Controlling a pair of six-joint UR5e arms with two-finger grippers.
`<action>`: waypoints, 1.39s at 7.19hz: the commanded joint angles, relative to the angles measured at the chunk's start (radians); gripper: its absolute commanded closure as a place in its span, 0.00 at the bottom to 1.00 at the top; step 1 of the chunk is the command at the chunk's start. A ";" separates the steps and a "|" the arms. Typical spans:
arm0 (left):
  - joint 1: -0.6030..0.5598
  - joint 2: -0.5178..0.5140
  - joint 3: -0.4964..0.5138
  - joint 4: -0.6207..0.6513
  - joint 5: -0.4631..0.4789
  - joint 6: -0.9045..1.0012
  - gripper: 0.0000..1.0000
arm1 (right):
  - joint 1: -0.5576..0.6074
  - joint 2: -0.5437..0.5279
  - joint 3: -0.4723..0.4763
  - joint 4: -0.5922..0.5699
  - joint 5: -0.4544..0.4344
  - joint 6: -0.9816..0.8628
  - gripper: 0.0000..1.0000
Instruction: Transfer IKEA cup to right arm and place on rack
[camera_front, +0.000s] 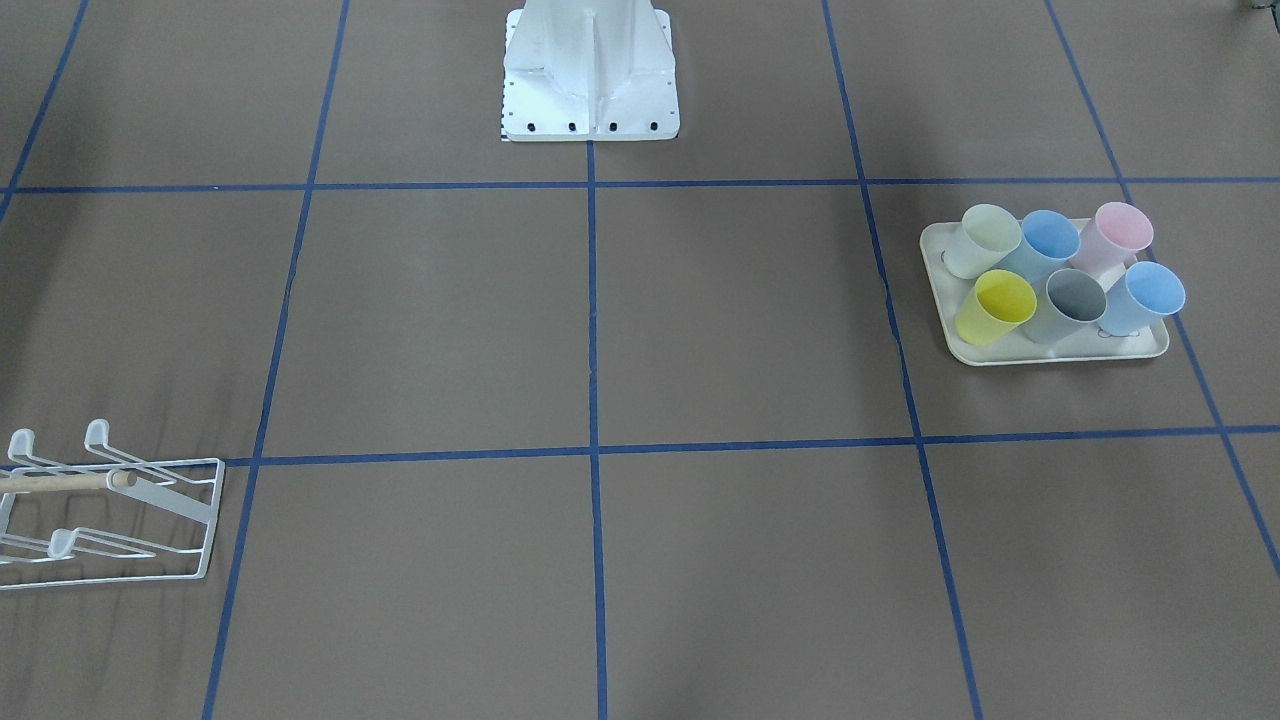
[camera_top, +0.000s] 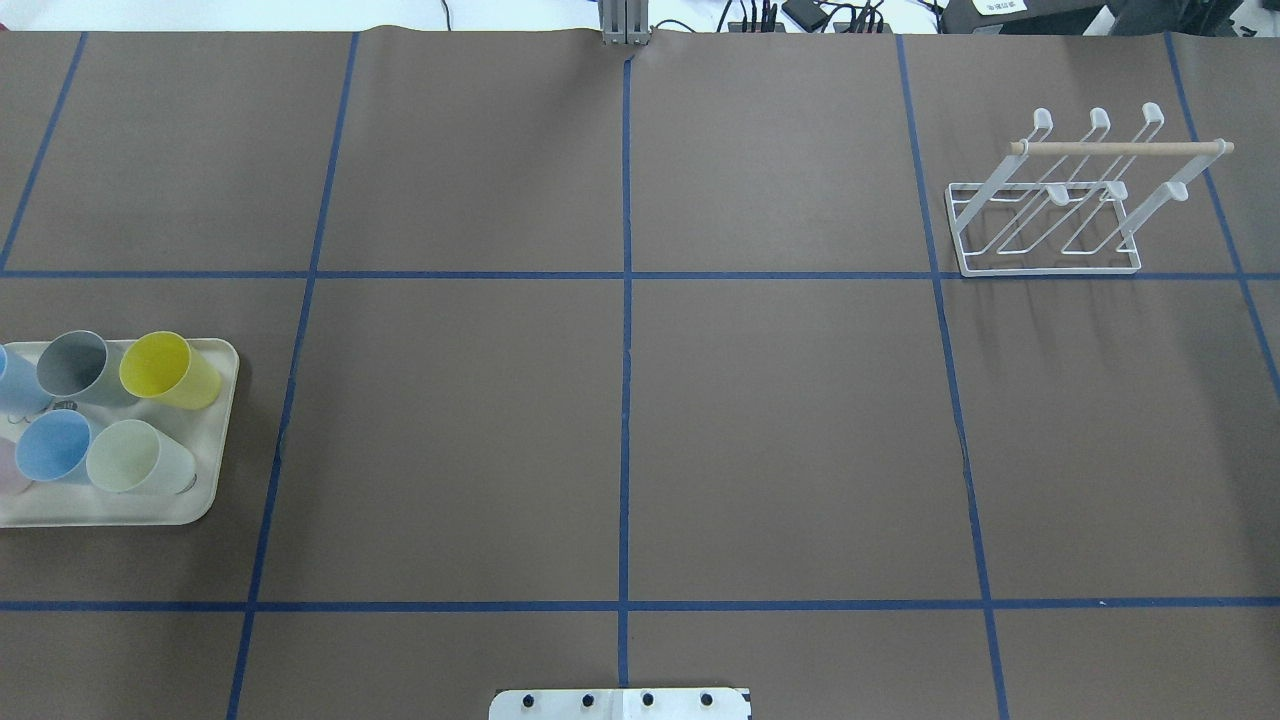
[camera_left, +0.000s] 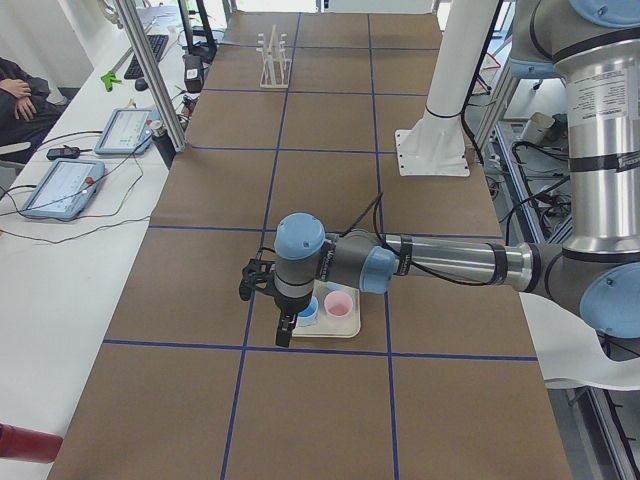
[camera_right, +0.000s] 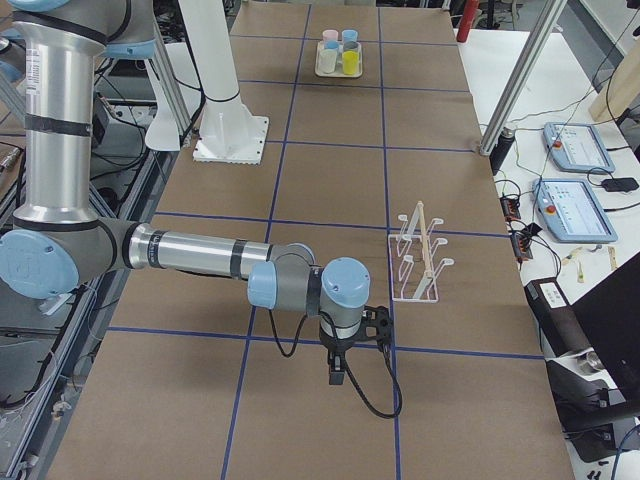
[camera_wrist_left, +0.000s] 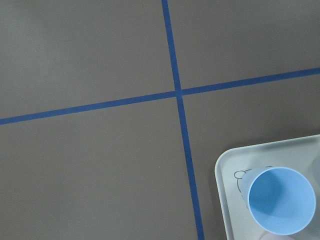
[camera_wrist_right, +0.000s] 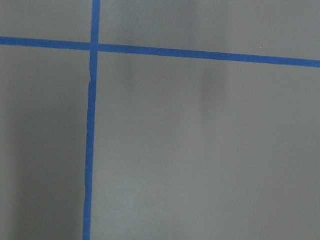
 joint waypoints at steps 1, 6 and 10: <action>0.000 -0.003 -0.003 -0.043 0.010 -0.004 0.00 | 0.001 0.000 0.007 0.001 0.000 -0.004 0.00; 0.000 -0.014 0.005 -0.185 0.004 0.004 0.00 | 0.001 0.020 0.049 0.037 -0.005 -0.006 0.00; -0.001 -0.029 0.048 -0.444 0.042 -0.111 0.00 | -0.001 0.011 0.044 0.295 -0.003 0.003 0.00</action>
